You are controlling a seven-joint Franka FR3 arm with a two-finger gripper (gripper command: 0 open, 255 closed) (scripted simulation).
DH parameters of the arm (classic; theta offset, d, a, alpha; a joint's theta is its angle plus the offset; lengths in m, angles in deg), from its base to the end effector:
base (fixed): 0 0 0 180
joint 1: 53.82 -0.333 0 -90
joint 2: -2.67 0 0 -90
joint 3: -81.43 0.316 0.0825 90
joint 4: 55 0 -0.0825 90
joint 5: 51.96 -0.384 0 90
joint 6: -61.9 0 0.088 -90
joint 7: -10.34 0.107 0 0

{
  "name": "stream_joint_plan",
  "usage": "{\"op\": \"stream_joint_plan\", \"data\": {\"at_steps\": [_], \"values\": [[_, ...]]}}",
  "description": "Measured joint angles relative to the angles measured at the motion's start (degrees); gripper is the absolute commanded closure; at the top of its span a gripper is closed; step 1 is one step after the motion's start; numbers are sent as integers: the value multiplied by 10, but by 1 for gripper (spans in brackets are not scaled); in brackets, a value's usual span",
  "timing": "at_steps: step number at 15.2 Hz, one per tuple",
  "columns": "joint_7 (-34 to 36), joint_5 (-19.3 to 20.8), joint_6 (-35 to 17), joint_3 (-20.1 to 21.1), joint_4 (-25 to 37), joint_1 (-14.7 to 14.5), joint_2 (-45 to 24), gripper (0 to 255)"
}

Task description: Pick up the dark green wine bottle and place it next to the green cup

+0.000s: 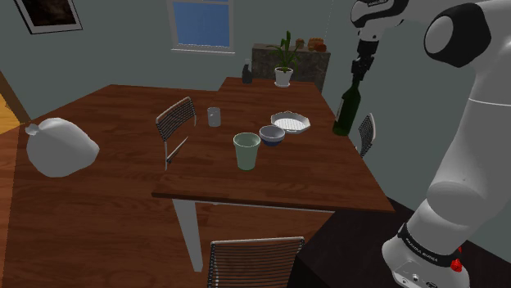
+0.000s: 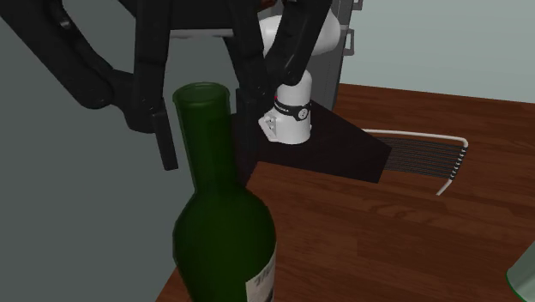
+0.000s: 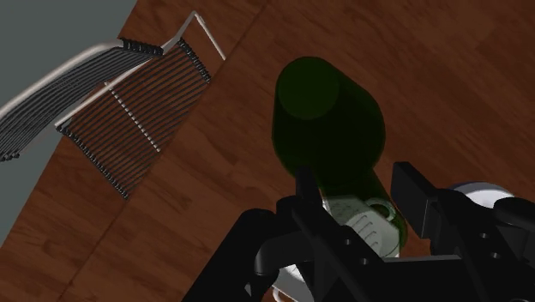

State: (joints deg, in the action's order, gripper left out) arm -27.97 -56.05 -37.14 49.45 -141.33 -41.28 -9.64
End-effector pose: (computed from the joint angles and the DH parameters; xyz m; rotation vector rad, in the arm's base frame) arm 0.4703 -0.4081 0.5596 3.0795 -0.1628 0.0026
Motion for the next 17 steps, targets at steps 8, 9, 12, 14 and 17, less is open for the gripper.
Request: {"op": "stream_joint_plan", "data": {"at_steps": [8, 9, 12, 14, 17], "values": [[-6, -9, 68, -2, 83, 10, -17, 255], [-7, -11, 78, -2, 96, 12, -20, 255], [-9, -15, 104, -3, 128, 18, -27, 255], [-10, -20, 124, -3, 157, 22, -37, 255], [-16, -30, 155, -5, 203, 34, -53, 255]]}}
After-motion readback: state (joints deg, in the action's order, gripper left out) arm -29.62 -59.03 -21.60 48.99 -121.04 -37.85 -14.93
